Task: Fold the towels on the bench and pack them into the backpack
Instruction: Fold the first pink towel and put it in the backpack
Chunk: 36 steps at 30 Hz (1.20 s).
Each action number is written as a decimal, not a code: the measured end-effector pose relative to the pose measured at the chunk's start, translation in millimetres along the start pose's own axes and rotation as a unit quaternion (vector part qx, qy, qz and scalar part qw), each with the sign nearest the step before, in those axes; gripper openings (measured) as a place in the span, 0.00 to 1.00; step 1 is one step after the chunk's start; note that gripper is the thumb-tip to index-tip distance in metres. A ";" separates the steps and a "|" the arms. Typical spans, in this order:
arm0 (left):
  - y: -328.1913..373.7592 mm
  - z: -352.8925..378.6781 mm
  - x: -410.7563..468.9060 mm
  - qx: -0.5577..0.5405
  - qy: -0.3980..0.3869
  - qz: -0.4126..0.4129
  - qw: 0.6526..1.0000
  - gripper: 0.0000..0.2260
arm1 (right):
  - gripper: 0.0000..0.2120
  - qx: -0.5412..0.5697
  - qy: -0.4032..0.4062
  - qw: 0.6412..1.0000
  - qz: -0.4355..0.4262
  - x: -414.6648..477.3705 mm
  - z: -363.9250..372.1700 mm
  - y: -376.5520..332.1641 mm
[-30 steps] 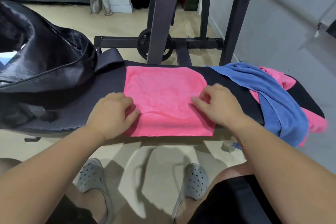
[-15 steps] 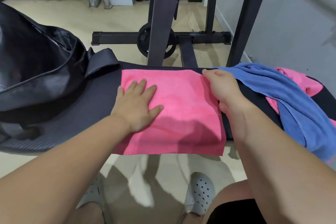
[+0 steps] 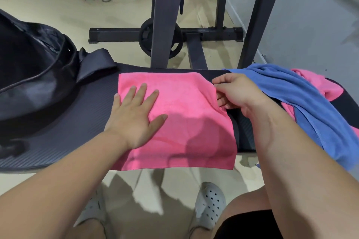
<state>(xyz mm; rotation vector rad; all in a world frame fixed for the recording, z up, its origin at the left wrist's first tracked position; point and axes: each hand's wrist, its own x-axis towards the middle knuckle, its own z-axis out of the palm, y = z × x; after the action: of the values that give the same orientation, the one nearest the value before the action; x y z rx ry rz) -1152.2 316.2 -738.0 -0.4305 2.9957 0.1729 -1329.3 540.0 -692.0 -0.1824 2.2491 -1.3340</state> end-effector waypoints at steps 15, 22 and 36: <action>32.3 -29.1 8.3 0.015 0.066 0.074 0.995 0.30 | 0.06 -0.060 0.036 0.996 -0.048 -8.2 1.5 6.5; 64.8 -12.1 35.1 -0.009 -0.004 0.061 0.998 0.35 | 0.14 -0.223 0.069 0.956 -0.175 11.4 20.3 13.9; 61.9 3.2 35.3 -0.017 -0.001 0.057 0.998 0.36 | 0.13 0.092 0.115 0.987 -0.056 40.6 -2.4 5.0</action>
<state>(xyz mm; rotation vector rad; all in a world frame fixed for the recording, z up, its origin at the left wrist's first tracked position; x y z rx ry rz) -1203.2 366.0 -739.5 -0.2632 3.0211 0.2325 -1364.6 529.6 -709.9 -0.0935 2.3142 -1.6894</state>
